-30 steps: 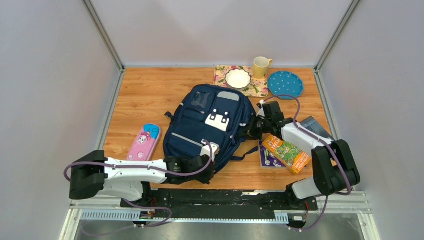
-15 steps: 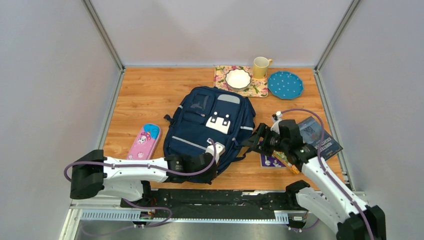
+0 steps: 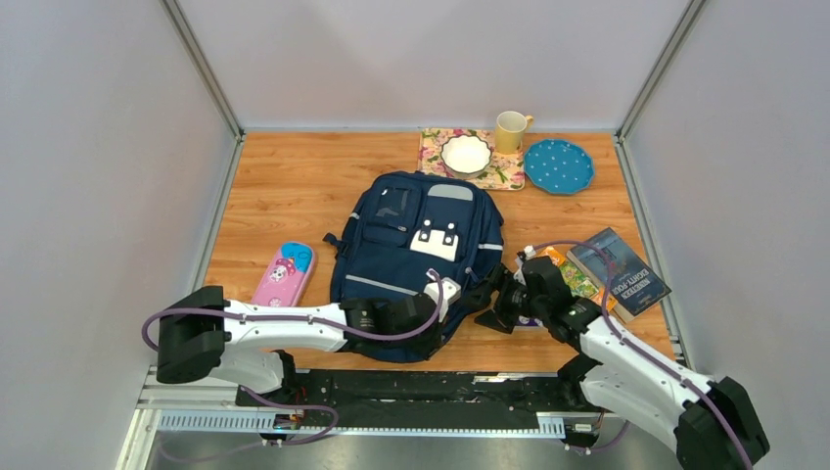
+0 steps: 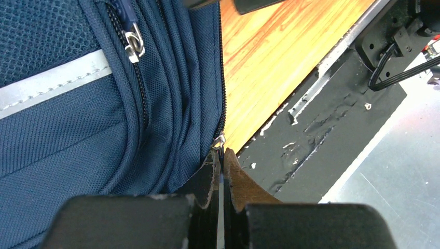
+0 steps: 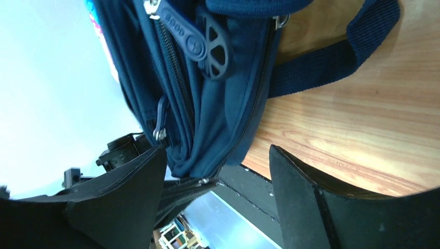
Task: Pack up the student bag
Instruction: Unzip the student bag at the center of the board.
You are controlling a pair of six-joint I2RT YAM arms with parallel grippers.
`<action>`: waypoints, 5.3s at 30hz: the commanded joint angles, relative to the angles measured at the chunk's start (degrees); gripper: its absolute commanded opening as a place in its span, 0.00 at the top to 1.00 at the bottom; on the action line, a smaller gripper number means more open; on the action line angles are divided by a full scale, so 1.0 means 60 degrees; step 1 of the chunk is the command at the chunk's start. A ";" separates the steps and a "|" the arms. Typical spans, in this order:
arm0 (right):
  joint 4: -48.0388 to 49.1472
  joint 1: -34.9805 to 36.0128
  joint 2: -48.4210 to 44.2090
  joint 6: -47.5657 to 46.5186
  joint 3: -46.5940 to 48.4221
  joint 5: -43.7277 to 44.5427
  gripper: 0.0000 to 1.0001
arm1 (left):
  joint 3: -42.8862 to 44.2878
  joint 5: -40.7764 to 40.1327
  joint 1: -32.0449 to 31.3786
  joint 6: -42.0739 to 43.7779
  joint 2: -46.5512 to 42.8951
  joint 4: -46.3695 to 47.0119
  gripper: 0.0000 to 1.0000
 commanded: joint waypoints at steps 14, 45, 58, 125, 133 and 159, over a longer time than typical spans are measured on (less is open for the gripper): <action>0.1568 0.0408 0.3067 -0.1296 0.2029 -0.0097 0.96 | 0.0007 0.0236 -0.0665 0.0264 -0.0843 0.0611 1.00; -0.0689 -0.0148 1.0249 -0.4799 1.0411 0.0240 1.00 | -0.3168 -0.1568 0.0198 -0.2270 -0.3153 -0.1864 1.00; -0.1128 -0.0528 0.8468 -0.5181 0.8775 0.0516 0.31 | -0.2252 -0.2901 0.0213 -0.1262 -0.3277 -0.1662 1.00; -0.0060 -0.0720 0.6148 -0.4185 0.6810 -0.2807 1.00 | -0.2206 -0.5509 0.1517 -0.1100 -0.5133 -0.5427 0.56; -0.0216 -0.0573 0.6163 -0.4066 0.6604 -0.2092 0.84 | -0.1036 -0.5040 0.1517 -0.0530 -0.6058 -0.5411 0.26; -0.6181 -0.6431 0.0627 -0.3791 0.4995 0.6435 0.05 | 0.3108 -0.1483 0.1589 0.2562 -0.0802 -0.1207 0.21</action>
